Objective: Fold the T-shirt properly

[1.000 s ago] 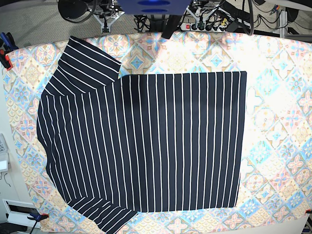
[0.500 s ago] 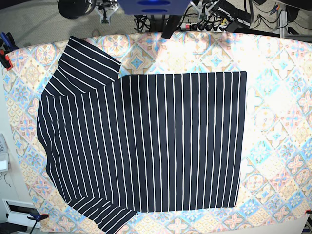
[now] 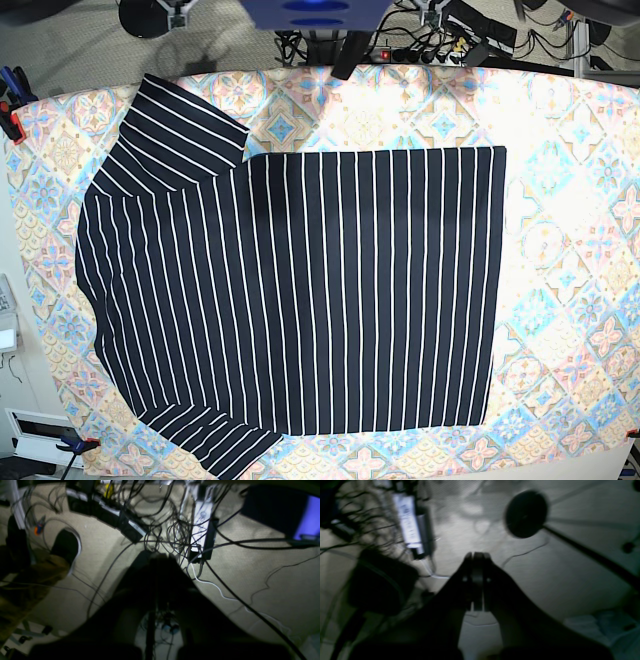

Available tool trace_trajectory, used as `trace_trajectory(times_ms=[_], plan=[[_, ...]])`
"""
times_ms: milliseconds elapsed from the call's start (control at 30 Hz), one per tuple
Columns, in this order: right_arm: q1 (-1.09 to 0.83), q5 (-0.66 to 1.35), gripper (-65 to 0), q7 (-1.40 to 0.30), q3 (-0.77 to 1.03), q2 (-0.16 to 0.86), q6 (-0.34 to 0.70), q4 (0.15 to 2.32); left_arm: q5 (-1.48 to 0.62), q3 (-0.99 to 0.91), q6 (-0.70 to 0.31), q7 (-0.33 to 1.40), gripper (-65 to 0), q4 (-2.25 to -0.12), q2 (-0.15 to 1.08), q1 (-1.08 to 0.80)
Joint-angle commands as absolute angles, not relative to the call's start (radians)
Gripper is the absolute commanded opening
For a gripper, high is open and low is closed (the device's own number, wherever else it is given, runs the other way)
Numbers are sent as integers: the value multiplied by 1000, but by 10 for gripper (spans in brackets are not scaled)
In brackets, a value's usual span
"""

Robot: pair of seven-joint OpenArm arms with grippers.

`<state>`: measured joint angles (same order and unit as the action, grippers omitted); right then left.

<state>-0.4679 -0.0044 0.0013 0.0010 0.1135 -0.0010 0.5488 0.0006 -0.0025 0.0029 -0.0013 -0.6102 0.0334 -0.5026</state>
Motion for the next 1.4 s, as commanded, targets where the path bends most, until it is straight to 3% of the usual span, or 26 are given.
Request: trace_trajectory(times_ms=[0,400,600,1033,1367], plan=[[-503,-7,-650,7,1,122,2,567,4,-1,5,-8,-650,-647,35,-538],[-713,-1,-650,8,22,179,-1,911,4,-1,5,-4,-650,-1055,35,-768],[-825,-1,-650,8,156,173,-1,1133,4,-1,5,-2,-650,-1310,35,-892],[-987,-5,-650,-1,213,171,-1,1500,-2,-1,5,-1,-650,-1801,36,-1073],[-1009,-5,-650,-84,219,171,-1,1744,-8,-4,7,21,-649,-1883,61,-1003]])
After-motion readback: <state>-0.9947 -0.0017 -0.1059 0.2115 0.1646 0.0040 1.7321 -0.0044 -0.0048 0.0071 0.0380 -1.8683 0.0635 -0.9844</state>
